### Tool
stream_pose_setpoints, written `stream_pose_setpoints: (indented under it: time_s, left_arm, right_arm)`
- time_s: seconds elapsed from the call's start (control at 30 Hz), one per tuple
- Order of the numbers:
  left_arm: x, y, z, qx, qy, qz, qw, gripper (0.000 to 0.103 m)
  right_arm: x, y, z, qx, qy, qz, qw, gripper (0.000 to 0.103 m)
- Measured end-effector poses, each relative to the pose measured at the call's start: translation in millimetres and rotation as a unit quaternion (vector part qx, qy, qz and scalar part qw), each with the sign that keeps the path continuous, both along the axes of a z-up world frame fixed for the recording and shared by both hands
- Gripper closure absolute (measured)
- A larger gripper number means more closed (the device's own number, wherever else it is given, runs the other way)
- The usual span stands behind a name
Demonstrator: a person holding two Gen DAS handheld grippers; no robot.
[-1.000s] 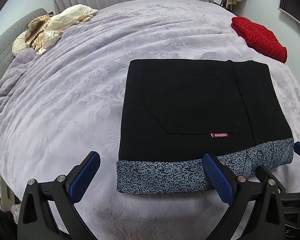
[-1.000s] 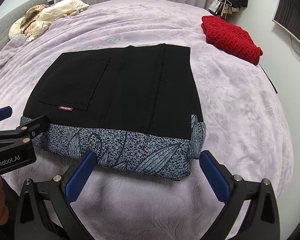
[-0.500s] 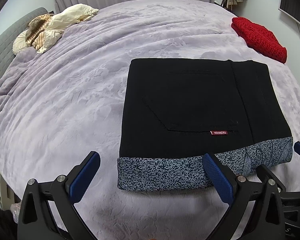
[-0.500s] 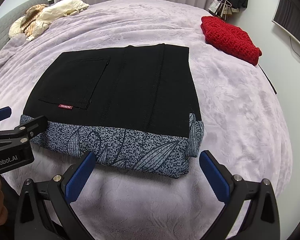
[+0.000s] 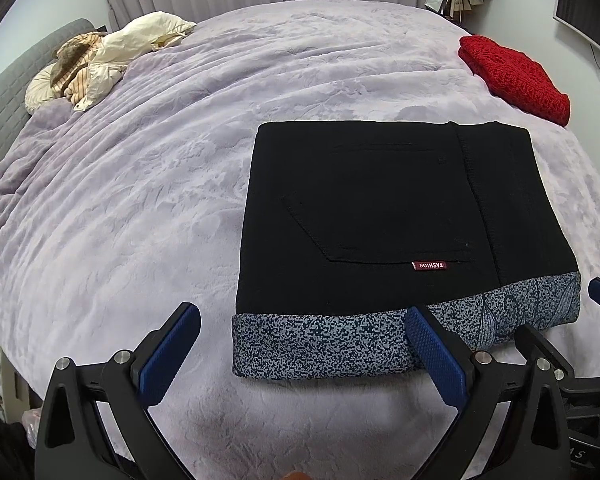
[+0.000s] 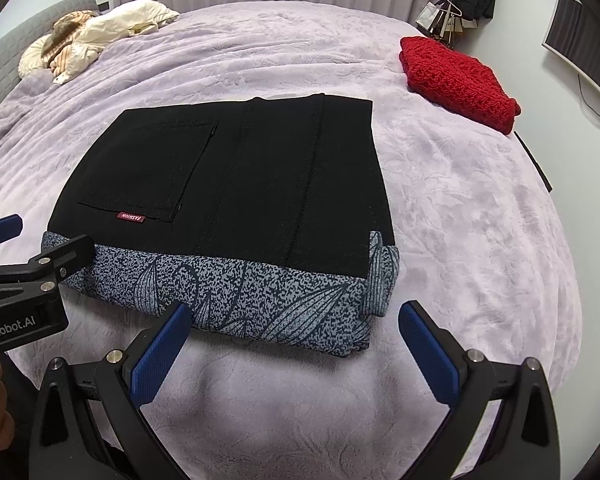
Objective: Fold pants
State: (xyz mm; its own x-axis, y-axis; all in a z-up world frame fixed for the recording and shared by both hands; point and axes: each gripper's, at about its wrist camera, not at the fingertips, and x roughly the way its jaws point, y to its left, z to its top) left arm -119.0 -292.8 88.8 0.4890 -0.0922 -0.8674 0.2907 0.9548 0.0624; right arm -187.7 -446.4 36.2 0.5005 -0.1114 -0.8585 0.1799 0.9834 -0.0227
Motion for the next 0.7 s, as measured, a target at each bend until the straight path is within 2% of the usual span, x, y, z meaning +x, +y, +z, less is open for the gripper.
stream_pose_setpoints:
  time_s: [0.53,0.7]
  left_arm:
    - [-6,-6,5,-0.001,-0.005,-0.005,1.0000,0.000]
    - [-17,-31,18,-0.013,-0.006,-0.050,0.9987,0.000]
  right_arm:
    - [-5,-8,3,0.006,-0.012,0.000,1.000,0.000]
    - [-18,-29,7,0.003,-0.029,-0.017,0.999,0.000]
